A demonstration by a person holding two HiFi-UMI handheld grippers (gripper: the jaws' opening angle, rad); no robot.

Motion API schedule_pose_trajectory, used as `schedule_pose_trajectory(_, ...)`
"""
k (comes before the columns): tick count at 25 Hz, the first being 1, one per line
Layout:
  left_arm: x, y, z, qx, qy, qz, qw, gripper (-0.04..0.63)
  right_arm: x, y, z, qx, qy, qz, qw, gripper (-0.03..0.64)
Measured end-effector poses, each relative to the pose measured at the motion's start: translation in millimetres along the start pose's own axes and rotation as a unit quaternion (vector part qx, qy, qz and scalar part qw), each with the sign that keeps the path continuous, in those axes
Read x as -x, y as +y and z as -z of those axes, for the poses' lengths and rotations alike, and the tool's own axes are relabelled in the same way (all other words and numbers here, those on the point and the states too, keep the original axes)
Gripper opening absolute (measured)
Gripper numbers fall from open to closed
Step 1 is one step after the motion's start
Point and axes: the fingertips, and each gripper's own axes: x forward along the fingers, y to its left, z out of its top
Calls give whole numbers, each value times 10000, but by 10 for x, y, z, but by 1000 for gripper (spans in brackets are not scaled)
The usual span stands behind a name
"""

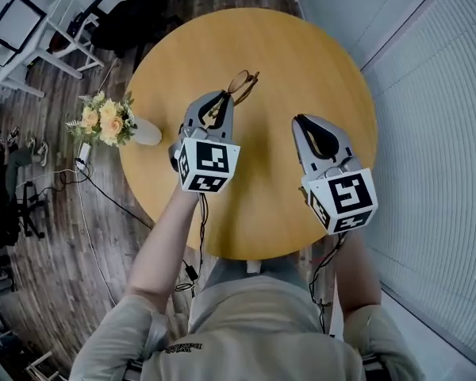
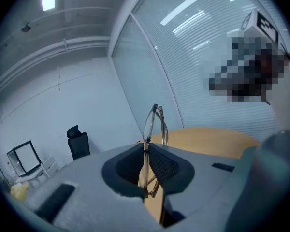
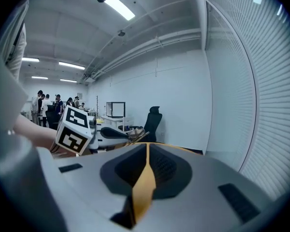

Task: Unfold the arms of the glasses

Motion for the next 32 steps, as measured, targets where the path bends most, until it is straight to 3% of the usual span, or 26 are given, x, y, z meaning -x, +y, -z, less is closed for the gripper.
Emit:
schedule_pose_trajectory(4,345,208,-348,386,-290,-122,9988,48,248,97,-479,777,-284,325,9960,37)
schedule_pose_trajectory(6,530,326,-518,518,-428,-171,9976,48,358,137,-683,925,-442,416,9939,37)
schedule_pose_trajectory(11,1033,545,-931,1263,-989,-105,9870,48,690,303,-1169,618,-949,194,9934,37)
schedule_pose_trajectory(14,1345,740,-1206,1419,-1352,-186,9804,48,883,438,-1480,300,-1292,-66,9911,37)
schedule_pose_trajectory(18,1736,872,-1475,1512,-1695,-200,9736,48,1130,585,-1764,401,-1591,-94,9864,37)
schedule_pose_trajectory(26,2348,909,-1754,1749,-2185,-38,9600,48,1375,801,-1967,415,-1812,-215,9823,37)
schedule_pose_trajectory(32,2556,852,-1905,2195,-2435,322,9442,48,1373,793,-1928,288,-1695,-233,9848,37)
